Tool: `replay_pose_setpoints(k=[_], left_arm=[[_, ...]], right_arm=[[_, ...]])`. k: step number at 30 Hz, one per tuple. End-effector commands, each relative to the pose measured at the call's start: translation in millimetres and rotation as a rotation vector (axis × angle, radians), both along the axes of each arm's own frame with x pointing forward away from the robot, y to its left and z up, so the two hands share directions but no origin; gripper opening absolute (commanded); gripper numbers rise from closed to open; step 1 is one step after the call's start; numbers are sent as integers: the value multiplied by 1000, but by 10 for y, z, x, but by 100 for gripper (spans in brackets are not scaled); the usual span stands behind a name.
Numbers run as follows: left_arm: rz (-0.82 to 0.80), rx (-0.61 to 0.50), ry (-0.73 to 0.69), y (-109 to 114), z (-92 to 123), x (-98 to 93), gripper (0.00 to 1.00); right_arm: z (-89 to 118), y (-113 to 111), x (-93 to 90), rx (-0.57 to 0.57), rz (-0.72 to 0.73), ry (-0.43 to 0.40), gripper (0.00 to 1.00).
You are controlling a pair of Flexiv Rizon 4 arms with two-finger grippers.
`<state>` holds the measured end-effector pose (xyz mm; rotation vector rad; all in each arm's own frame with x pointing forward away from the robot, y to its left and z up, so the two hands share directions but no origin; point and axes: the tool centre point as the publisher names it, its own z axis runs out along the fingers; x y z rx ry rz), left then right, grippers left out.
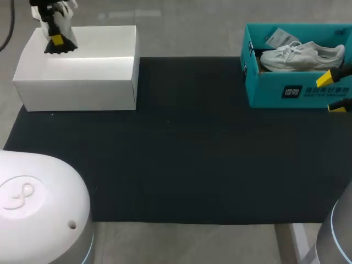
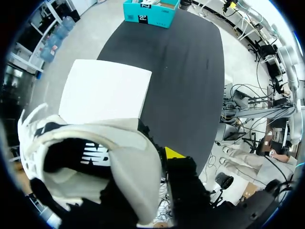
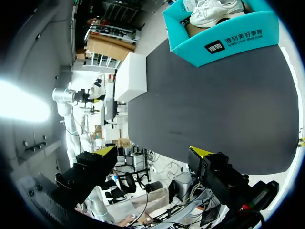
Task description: Take the shoe out of the shoebox, open the shoe tongue, remove and reinsert the insole, then place the shoe into the shoebox
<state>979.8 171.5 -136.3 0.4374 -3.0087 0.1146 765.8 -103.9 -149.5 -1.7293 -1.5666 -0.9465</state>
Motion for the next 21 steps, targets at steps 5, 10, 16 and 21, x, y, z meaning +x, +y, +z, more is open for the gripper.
replay_pose_setpoints(k=[5,10,16,21], left_arm=[[-15,5,18,833,-63,181,0],[-17,3,14,1129,-144,333,0],[-43,37,92,1147,-231,388,0],[-43,37,92,1147,-231,388,0]], right_arm=[[1,3,1,-3,0,2,100],[1,3,1,-3,0,2,100],[1,3,1,-3,0,2,100],[1,3,1,-3,0,2,100]])
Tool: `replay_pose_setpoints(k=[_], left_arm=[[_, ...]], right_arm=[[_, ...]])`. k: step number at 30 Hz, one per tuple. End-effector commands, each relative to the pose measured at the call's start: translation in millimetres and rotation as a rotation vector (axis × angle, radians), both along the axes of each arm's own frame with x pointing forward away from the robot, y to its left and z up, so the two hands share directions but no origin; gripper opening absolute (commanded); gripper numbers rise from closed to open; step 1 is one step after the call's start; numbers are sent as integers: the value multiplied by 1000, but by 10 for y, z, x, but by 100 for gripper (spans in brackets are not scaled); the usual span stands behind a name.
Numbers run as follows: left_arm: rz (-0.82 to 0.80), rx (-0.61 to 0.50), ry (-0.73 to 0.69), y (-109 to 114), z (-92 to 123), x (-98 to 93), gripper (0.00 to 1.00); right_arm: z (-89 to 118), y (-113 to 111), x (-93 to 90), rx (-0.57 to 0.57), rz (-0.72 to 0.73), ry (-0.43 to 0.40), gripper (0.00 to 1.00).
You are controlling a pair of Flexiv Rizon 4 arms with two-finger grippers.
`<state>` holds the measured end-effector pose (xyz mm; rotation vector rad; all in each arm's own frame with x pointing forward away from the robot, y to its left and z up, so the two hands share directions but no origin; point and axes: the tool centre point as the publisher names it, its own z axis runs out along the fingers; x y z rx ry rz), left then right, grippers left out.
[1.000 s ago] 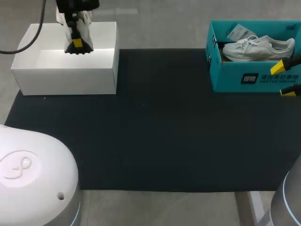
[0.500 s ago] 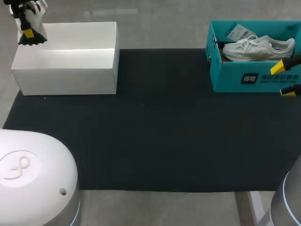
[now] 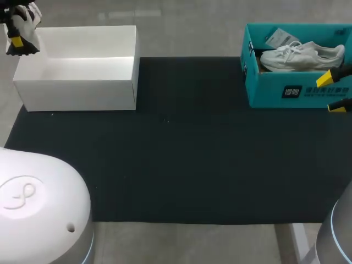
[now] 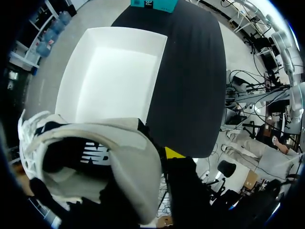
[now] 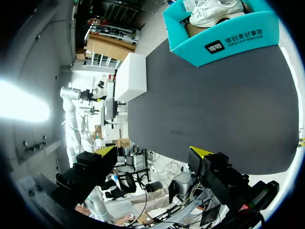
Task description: Take the shoe out of the shoebox, open the shoe tongue, remove and reinsert the insole, then place the shoe into the shoebox
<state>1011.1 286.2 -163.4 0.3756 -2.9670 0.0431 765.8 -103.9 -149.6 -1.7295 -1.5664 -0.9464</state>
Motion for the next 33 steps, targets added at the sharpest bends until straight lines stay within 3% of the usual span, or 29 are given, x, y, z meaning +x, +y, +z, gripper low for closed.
replay_pose_setpoints(k=[1,12,21,24,27,29,30,33], left_arm=[[-1,1,36,0,39,75,0],[-1,1,36,0,39,75,0],[-388,67,8,-63,19,74,0],[-576,81,-11,-31,2,33,0],[-903,16,33,33,-21,17,0],[-1066,39,25,79,-53,9,0],[-1276,50,28,120,-84,-22,0],[-1637,15,73,244,-110,-32,0]], right_arm=[[1,3,1,-3,0,2,100],[1,3,1,-3,0,2,100],[1,3,1,-3,0,2,100],[1,3,1,-3,0,2,100],[1,3,1,-3,0,2,100],[1,3,1,-3,0,2,100],[1,3,1,-3,0,2,100],[1,3,1,-3,0,2,100]])
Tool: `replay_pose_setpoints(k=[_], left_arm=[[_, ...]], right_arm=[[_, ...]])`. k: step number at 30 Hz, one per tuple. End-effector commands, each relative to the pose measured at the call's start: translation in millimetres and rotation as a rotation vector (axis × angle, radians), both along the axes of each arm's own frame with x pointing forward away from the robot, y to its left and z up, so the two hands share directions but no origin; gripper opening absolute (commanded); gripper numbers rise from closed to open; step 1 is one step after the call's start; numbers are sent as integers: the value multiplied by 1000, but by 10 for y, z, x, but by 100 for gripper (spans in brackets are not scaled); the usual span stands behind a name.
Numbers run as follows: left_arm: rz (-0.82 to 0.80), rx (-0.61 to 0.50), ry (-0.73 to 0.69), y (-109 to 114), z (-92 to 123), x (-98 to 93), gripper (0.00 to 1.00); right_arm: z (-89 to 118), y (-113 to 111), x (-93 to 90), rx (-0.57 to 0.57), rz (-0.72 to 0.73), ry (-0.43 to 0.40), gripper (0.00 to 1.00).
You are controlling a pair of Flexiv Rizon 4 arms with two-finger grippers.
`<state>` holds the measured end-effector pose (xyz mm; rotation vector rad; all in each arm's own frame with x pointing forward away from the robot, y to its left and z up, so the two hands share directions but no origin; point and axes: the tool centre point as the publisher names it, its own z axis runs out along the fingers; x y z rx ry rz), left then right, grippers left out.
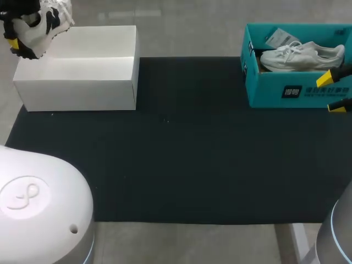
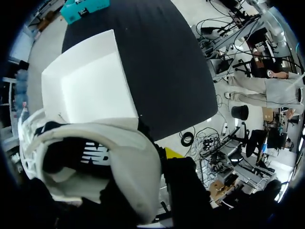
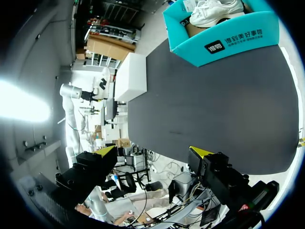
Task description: Take the shoe out of the shoebox, open the shoe tongue, remove and reinsert the insole, then place the shoe into the shoebox
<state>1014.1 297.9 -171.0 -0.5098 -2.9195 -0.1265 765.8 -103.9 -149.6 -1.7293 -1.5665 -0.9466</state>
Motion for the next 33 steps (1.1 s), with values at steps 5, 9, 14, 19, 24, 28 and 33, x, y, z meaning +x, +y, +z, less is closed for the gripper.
replay_pose_setpoints(k=[5,9,14,19,24,28,33], left_arm=[[-1208,-33,43,252,121,-63,0],[-1342,-36,48,252,121,-63,0],[-1371,-37,49,252,121,-63,0],[-1371,-37,49,252,121,-63,0],[-1371,-37,49,252,121,-63,0],[-1477,-44,49,252,56,19,0],[-1532,-44,34,262,-18,199,0]], right_arm=[[1,3,1,-3,0,2,100],[1,3,1,-3,0,2,100],[1,3,1,-3,0,2,100],[1,3,1,-3,0,2,100],[1,3,1,-3,0,2,100],[1,3,1,-3,0,2,100],[1,3,1,-3,0,2,100]])
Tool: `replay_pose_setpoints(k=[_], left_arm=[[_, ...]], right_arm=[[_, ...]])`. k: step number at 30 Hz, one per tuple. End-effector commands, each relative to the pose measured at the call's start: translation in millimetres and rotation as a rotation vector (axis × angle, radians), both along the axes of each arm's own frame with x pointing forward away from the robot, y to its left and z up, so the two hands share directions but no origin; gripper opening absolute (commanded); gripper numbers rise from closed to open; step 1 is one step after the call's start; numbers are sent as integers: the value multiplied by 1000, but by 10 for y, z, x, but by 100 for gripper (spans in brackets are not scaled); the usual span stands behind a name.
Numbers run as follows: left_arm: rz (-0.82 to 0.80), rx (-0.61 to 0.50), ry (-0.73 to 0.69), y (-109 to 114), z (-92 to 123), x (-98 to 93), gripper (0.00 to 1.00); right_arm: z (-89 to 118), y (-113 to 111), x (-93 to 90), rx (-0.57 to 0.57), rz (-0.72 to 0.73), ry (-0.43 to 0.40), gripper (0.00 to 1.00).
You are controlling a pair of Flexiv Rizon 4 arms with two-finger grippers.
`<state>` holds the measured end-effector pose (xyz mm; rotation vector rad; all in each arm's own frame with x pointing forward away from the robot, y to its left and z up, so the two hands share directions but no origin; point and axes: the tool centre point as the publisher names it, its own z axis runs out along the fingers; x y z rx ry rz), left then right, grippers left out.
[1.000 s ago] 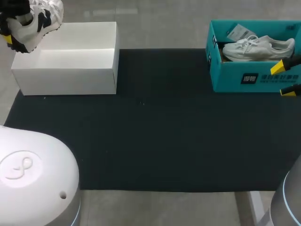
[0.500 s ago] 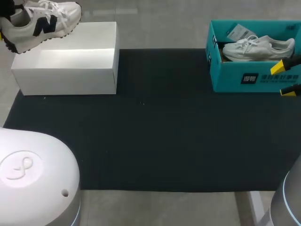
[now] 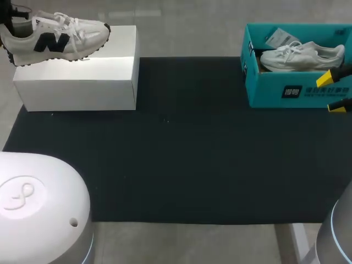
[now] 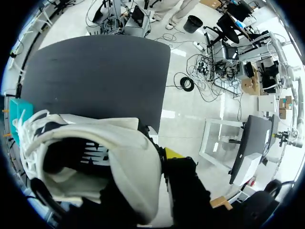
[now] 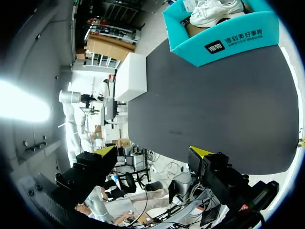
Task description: Take the shoe out of the shoebox, open the shoe tongue, remove and reinsert the insole, then place the shoe into the shoebox
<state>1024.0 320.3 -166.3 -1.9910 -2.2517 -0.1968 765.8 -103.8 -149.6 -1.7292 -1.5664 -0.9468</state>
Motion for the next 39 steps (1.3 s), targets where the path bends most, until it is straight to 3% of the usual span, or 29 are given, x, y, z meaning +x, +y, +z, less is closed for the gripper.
replay_pose_setpoints(k=[1,11,19,25,32,39], left_arm=[[-436,-9,9,41,-81,139,0],[-375,22,21,46,-166,526,0],[-222,43,44,-30,-171,533,0],[-233,15,36,-75,-244,676,0],[-243,77,-51,-125,-386,968,0],[-216,73,-111,-181,-623,1048,0]], right_arm=[[1,2,1,-3,0,2,100],[1,2,1,-3,0,2,100],[1,2,1,-3,0,2,100],[1,2,1,-3,0,2,100],[1,2,1,-3,0,2,100],[1,2,1,-3,0,2,100]])
